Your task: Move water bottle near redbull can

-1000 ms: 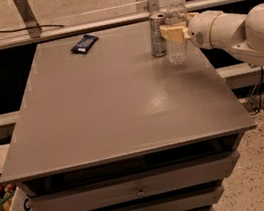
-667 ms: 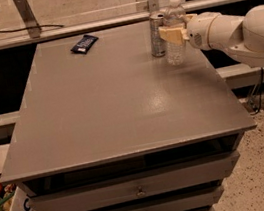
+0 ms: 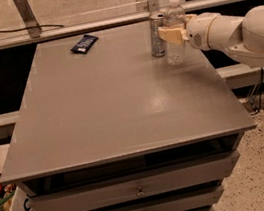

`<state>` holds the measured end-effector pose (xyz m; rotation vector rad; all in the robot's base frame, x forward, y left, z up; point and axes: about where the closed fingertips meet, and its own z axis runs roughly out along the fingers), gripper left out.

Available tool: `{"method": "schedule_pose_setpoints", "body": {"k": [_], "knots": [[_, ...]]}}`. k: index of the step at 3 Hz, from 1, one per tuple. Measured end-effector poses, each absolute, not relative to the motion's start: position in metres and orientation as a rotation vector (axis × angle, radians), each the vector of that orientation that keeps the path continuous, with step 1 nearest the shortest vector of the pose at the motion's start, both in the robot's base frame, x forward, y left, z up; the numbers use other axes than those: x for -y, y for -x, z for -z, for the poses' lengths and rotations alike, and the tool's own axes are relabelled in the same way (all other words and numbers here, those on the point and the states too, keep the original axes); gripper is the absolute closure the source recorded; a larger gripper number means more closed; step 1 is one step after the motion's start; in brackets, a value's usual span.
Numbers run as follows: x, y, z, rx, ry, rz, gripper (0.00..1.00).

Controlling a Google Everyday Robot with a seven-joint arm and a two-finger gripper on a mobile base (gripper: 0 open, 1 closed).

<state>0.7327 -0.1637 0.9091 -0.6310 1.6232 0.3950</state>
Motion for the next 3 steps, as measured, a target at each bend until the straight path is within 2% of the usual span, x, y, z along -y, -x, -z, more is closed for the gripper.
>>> {"method": "schedule_pose_setpoints", "body": {"k": [2,3], "knots": [[0.1637,-0.7327,-0.9106,-1.623,0.631,-0.395,0.13],[0.1667,-0.7323,-0.908,-1.626,0.629,-0.393,0.0]]}}
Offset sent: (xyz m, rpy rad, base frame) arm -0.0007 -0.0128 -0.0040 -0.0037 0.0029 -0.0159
